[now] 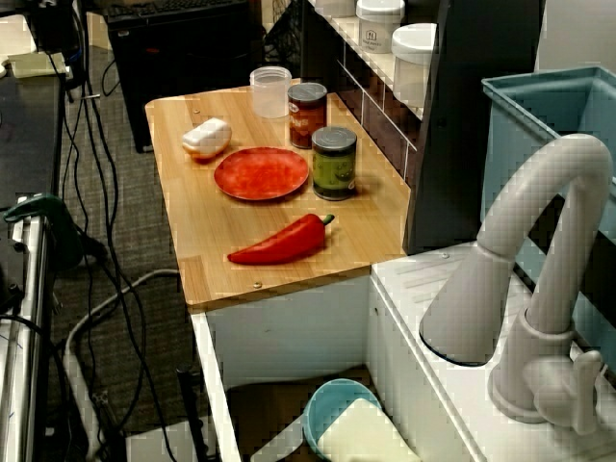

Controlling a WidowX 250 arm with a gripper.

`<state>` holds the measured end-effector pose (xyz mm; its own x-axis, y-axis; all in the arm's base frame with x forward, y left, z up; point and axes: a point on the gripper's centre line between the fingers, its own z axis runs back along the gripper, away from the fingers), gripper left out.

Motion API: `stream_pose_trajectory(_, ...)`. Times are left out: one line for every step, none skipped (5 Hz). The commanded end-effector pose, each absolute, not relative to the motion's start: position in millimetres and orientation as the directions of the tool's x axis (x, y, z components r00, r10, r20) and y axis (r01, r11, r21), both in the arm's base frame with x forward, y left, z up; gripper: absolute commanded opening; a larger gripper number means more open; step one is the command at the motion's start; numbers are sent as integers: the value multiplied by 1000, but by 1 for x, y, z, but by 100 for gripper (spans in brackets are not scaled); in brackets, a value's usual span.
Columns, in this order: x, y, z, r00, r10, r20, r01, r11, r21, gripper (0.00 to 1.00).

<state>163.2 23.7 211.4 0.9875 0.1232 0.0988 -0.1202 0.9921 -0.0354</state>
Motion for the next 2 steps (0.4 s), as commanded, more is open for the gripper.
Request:
stream_pose_trajectory(215, 64, 189, 959, 243, 143, -252, 967, 43, 100)
stream_pose_trajectory(231, 93, 170, 945, 285, 159, -300, 951, 77, 100)
